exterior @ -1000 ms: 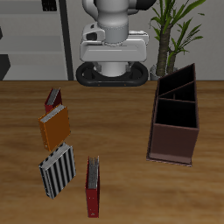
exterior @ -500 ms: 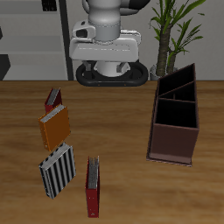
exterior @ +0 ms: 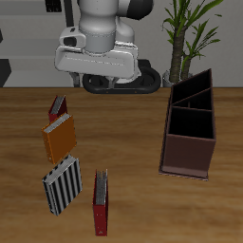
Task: Place the striped book into the left desk caddy's back compartment
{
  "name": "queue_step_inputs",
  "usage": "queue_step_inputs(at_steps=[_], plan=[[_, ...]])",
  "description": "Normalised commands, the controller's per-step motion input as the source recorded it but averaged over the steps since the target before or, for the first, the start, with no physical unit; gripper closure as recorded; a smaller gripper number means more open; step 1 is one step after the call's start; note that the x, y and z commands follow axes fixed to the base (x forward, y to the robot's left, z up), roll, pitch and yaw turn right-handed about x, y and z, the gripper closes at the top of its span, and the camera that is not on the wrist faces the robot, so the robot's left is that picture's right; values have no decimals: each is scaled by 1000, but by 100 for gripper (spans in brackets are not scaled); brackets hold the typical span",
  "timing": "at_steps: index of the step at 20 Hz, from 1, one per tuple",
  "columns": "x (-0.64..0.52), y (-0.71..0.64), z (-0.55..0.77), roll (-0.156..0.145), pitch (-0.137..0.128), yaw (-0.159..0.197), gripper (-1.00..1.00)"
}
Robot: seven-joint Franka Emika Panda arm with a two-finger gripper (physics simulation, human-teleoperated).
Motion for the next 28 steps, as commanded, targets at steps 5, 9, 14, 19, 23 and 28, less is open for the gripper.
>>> queue_step_inputs(at_steps=[5,9,14,19,23,28], plan=[[270,-307,23,-70,-21,-31,-100],[387,-390,-29,-64,-4,-30,-100],[226,-183,-80,-42,-21,-26,-100],[229,-40,-175,24,-11,-25,-100],[245,-90,-280,7,-19,-1,-100],[123,-3,-212,20,-21,-16,-100]])
